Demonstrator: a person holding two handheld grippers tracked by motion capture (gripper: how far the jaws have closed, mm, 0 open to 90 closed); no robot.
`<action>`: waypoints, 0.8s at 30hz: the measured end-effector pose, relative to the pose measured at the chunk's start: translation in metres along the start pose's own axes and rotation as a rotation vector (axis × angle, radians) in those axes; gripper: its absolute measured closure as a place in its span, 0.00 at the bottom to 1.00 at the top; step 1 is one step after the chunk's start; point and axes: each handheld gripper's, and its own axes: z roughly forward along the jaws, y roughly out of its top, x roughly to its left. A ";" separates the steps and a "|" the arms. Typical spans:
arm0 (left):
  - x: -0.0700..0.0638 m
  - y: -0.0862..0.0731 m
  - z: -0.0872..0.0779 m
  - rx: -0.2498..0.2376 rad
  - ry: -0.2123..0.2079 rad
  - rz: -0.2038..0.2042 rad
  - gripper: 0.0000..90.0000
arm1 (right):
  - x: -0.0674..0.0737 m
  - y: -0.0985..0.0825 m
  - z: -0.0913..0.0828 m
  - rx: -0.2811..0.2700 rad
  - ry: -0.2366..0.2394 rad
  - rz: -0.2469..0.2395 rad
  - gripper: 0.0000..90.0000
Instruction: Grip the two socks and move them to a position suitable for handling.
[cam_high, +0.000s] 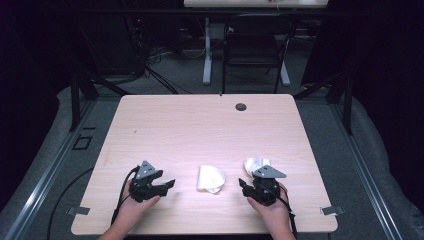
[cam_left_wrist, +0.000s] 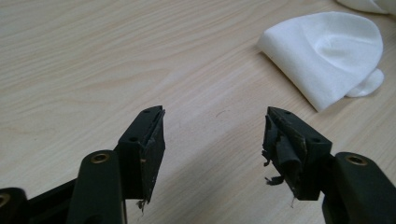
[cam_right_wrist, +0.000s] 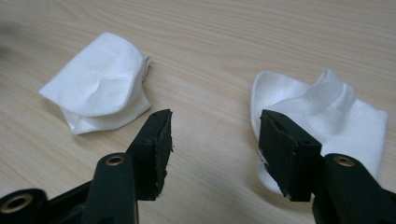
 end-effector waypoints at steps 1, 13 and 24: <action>0.000 -0.001 0.001 0.001 -0.011 -0.006 0.44 | 0.000 -0.001 0.001 -0.001 0.007 -0.002 0.53; -0.007 -0.002 0.007 0.019 -0.033 0.021 0.48 | 0.004 -0.002 0.003 0.034 0.057 0.012 0.65; -0.024 0.003 0.013 0.036 -0.050 0.060 0.64 | 0.012 0.003 0.005 0.040 0.110 0.032 0.83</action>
